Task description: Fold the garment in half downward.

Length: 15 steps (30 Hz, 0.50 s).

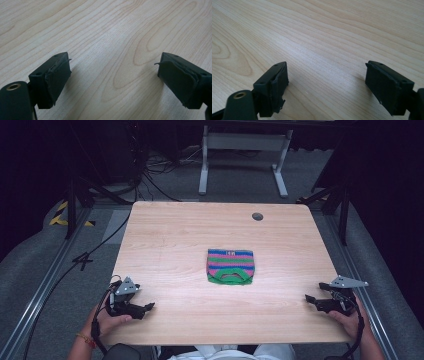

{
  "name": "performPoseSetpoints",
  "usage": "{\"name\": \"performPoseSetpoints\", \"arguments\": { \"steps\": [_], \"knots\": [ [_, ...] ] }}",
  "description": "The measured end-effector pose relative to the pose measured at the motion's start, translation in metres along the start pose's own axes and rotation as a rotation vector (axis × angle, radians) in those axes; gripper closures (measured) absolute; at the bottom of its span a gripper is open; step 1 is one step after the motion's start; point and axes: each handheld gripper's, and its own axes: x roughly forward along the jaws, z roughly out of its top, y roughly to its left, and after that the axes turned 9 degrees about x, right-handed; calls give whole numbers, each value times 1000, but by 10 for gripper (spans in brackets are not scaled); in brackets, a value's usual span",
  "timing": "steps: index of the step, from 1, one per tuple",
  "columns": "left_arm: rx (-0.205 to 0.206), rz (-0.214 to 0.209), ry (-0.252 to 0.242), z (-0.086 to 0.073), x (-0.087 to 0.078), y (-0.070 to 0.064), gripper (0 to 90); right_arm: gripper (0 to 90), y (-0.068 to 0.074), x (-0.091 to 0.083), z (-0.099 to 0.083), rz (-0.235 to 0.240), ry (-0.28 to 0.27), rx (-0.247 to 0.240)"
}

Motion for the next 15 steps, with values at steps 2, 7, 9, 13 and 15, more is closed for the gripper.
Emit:
{"name": "performPoseSetpoints", "arguments": {
  "steps": [2, 7, 9, 13, 15],
  "knots": [
    [-1, 0, 0, 0, 0, 0, 116, 188, 0, 0, 0, 0, -3, 8],
    [0, -1, -4, 0, 1, 1, 116, 188, 0, 0, 1, -7, 0, 3],
    [-4, -3, -2, 0, 1, 0, 116, 188, 0, 1, 1, -9, -1, 8],
    [5, 0, 2, 0, 0, 1, 115, 188, 0, 1, 1, -12, -3, 13],
    [6, 3, 2, 0, 1, 1, 113, 188, 0, 1, 1, -13, -3, 13]
  ]
}}
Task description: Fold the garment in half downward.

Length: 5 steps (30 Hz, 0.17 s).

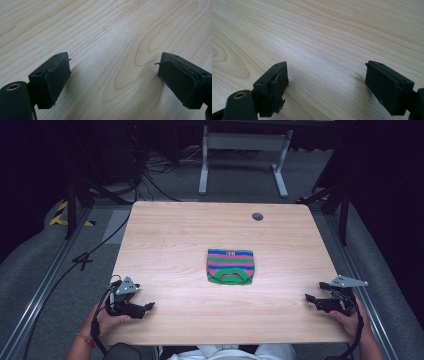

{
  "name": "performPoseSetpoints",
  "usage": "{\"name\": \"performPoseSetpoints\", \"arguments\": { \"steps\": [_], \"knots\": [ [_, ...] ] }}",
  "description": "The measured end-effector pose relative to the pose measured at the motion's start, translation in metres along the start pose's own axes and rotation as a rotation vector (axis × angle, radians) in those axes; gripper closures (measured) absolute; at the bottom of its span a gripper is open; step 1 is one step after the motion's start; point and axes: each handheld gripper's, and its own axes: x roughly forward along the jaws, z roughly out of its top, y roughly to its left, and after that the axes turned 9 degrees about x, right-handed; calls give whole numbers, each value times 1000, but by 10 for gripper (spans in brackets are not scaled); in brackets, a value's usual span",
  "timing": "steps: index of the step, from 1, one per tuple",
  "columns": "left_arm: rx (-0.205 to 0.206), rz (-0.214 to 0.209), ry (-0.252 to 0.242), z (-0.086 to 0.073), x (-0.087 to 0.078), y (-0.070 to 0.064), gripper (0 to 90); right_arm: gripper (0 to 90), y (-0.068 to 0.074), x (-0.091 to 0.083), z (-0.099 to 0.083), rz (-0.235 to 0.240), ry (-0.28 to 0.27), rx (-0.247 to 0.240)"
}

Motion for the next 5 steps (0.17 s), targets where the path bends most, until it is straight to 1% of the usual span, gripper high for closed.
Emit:
{"name": "performPoseSetpoints", "arguments": {
  "steps": [2, 3, 5],
  "knots": [
    [4, 4, 2, 0, 0, 0, 113, 188, 0, 0, 0, 0, 0, 1],
    [-6, 5, 0, 0, 0, 0, 112, 188, 0, 0, 0, 0, 0, 0],
    [-6, 11, 4, 1, 0, 0, 112, 188, 0, 0, 0, 0, 0, 1]
  ]
}}
